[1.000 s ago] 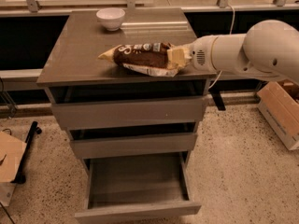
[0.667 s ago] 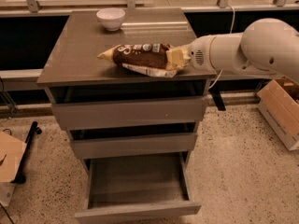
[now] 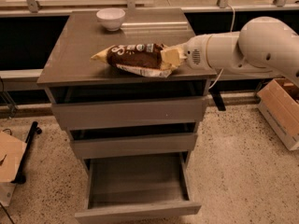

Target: Place brown chip bag into bottom drawer

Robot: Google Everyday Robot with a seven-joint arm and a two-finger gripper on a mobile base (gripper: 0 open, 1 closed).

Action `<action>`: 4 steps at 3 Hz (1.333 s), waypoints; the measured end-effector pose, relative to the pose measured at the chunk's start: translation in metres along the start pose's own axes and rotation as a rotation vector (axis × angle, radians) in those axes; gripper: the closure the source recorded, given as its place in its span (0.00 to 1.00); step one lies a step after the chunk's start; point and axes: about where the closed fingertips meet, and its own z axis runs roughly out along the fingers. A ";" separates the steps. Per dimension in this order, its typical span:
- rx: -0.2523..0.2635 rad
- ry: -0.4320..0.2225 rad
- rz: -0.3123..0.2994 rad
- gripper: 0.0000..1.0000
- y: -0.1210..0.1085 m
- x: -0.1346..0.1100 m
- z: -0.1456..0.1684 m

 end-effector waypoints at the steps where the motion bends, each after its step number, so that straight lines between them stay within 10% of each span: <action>1: -0.013 0.007 0.015 1.00 0.015 0.006 -0.042; 4: 0.145 0.105 0.134 1.00 0.029 0.073 -0.176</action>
Offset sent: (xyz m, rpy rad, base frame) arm -0.1501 -0.1232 0.0385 -0.0257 0.0455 -0.1381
